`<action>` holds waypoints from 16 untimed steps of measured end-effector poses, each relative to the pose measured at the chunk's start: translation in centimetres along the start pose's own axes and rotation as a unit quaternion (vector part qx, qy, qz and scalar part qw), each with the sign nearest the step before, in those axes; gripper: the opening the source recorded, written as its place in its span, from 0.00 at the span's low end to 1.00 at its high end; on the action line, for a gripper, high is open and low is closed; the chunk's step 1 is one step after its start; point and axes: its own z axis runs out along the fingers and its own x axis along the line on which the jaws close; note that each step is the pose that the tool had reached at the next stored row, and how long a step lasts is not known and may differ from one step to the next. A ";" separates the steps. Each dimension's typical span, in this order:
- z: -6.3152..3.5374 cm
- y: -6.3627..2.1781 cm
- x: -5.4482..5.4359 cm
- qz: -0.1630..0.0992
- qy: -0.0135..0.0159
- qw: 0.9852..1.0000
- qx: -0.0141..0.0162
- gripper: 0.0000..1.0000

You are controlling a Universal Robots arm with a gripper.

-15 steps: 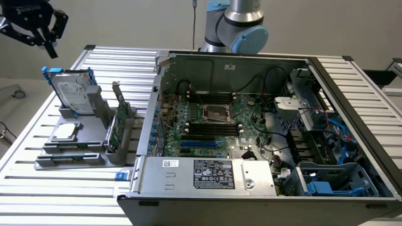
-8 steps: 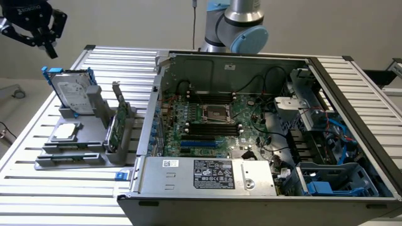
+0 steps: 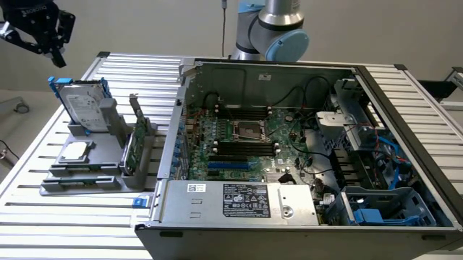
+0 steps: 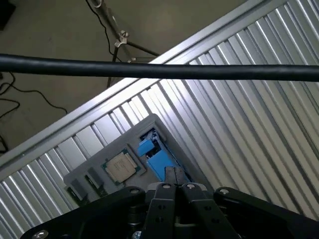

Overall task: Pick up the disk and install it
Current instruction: 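Pick up the disk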

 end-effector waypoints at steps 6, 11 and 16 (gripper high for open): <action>0.00 0.00 0.0 -0.055 0.003 0.998 0.000 0.11; 0.00 0.00 0.0 -0.100 0.005 0.995 0.000 0.11; 0.00 0.00 0.0 -0.145 0.007 0.989 0.000 0.11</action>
